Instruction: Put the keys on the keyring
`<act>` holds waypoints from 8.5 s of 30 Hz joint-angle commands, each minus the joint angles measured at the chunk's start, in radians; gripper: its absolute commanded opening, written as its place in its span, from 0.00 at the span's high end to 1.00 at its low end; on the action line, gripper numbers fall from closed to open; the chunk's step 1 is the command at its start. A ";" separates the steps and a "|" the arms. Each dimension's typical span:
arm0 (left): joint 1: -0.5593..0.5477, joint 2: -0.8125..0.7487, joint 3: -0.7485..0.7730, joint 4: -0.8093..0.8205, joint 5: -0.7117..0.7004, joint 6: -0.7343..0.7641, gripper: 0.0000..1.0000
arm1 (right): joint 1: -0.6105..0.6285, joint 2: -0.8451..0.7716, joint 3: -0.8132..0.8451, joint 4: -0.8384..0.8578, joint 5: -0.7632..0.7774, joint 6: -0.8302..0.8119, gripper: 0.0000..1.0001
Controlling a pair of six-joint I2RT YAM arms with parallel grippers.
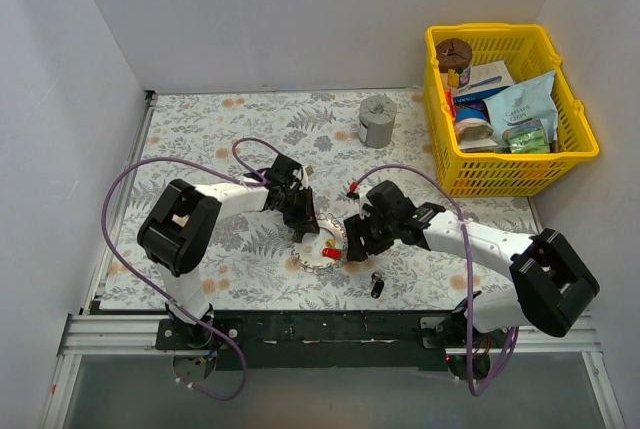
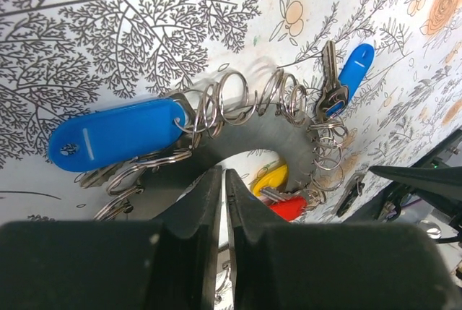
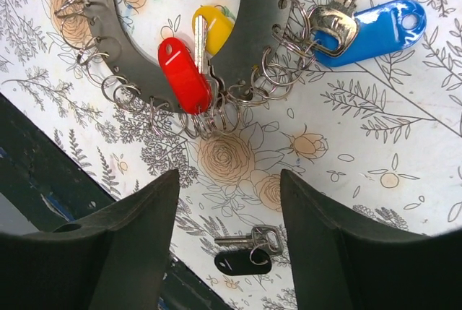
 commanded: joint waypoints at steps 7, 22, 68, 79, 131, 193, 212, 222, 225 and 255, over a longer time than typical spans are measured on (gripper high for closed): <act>0.003 -0.177 -0.009 0.022 0.050 0.036 0.63 | -0.005 0.025 -0.031 0.152 -0.070 0.083 0.46; 0.013 -0.263 -0.042 0.020 0.062 0.036 0.41 | 0.000 0.084 -0.062 0.215 -0.111 0.149 0.52; 0.011 -0.291 -0.095 0.040 0.073 0.041 0.39 | -0.028 0.050 -0.217 0.505 -0.139 0.309 0.60; 0.013 -0.295 -0.102 0.042 0.071 0.044 0.39 | -0.115 0.073 -0.335 0.688 -0.221 0.406 0.64; 0.011 -0.335 -0.118 0.030 0.042 0.054 0.39 | -0.159 0.137 -0.288 0.846 -0.312 0.413 0.99; 0.014 -0.634 -0.148 0.362 0.677 0.126 0.61 | -0.163 -0.271 -0.005 0.553 -0.628 -0.041 0.99; 0.013 -0.600 -0.141 0.370 0.600 0.113 0.64 | -0.166 -0.332 -0.048 0.631 -0.536 0.077 0.99; 0.013 -0.584 -0.131 0.378 0.577 0.105 0.65 | -0.166 -0.337 -0.056 0.643 -0.531 0.086 0.99; 0.009 -0.582 -0.136 0.379 0.559 0.106 0.65 | -0.166 -0.343 -0.062 0.651 -0.536 0.086 0.99; -0.014 -0.570 -0.196 0.497 0.585 0.139 0.66 | -0.166 -0.364 -0.057 0.676 -0.551 0.094 0.99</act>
